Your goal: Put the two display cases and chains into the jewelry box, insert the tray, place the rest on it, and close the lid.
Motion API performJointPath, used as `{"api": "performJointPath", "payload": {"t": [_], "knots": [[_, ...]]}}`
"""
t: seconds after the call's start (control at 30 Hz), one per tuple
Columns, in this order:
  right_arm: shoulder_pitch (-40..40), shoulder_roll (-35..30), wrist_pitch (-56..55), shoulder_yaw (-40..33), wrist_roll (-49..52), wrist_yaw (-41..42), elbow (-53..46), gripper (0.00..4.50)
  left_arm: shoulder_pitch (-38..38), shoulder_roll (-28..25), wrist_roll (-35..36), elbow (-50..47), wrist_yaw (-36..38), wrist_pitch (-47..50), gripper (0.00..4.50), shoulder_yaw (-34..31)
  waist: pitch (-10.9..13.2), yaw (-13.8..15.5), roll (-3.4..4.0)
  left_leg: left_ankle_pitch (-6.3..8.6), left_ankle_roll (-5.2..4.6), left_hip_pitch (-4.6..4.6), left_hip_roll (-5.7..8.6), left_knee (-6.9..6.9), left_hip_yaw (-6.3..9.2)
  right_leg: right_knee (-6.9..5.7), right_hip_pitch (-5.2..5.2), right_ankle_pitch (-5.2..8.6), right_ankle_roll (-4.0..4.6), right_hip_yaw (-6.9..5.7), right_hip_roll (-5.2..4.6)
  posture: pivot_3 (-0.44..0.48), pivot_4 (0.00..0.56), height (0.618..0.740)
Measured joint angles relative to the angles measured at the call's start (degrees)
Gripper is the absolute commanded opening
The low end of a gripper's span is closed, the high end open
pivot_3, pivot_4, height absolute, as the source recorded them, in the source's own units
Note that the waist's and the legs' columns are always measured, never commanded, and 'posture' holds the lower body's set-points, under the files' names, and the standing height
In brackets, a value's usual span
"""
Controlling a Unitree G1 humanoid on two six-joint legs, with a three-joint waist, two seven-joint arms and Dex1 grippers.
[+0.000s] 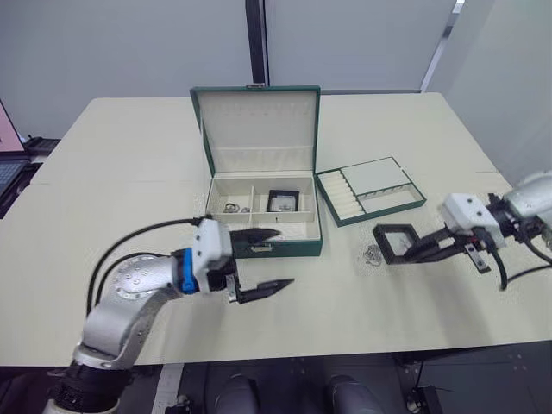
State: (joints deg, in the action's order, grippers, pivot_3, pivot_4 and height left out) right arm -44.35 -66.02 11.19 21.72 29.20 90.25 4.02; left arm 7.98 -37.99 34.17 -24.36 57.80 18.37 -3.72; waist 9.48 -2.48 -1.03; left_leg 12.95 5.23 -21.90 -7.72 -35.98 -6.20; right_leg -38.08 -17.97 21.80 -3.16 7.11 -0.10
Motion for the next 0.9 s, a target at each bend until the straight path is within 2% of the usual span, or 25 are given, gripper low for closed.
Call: {"api": "performJointPath", "payload": {"t": [0.2, 0.43, 0.6, 0.77, 0.9], "knots": [[-10.36, 11.61, 18.35, -0.01, -1.19, -5.32, -4.06, 0.03, -4.0, -2.47, 3.33, 1.21, -2.24, 2.43, 4.5, -10.31, 0.0, -0.47, -0.03, 0.0, 0.01, -0.08, 0.0, -0.05, -0.04, -0.01, -0.17, 0.0, 0.0, -0.02, -0.02, 0.0, 0.15, 0.74], [-21.32, 28.13, 31.93, 3.27, -5.5, -12.02, 1.33, 0.03, -10.05, -4.28, 7.7, 1.74, -2.41, 5.9, 4.5, -18.3, 0.0, -0.8, -0.04, -0.01, 0.01, -0.16, -0.02, -0.03, -0.05, -0.13, -0.36, 0.0, 0.0, -0.04, 0.0, 0.0, 0.15, 0.74], [-25.77, 34.9, 35.38, 6.23, -8.49, -13.58, 5.07, 0.03, -13.11, -4.92, 8.7, 1.52, -2.43, 6.75, 4.5, -22.53, -0.02, -0.59, -0.08, 0.0, 0.02, -0.22, -0.01, -0.01, -0.07, -0.12, -0.71, 0.0, 0.0, -0.1, -0.02, 0.0, 0.15, 0.74], [-29.02, 40.37, 34.9, 9.5, -12.87, -12.91, 12.54, 0.03, -15.44, -4.42, 8.75, 0.34, -3.69, 7.42, 4.5, -23.4, -0.11, -0.8, -0.21, -0.03, 0.02, -0.93, -0.02, -0.1, -0.1, -0.88, -1.38, 0.01, 0.01, -0.01, 0.05, 0.0, 0.15, 0.74], [-31.02, 43.88, 32.84, 11.62, -15.78, -11.61, 19.81, 0.03, -15.97, -4.31, 8.71, -0.88, -4.64, 7.38, 4.5, -23.4, -0.1, -0.79, -0.21, -0.04, 0.03, -0.95, -0.06, -0.11, -0.1, -0.88, -1.43, 0.01, 0.01, -0.01, 0.09, 0.0, 0.15, 0.74]]}}
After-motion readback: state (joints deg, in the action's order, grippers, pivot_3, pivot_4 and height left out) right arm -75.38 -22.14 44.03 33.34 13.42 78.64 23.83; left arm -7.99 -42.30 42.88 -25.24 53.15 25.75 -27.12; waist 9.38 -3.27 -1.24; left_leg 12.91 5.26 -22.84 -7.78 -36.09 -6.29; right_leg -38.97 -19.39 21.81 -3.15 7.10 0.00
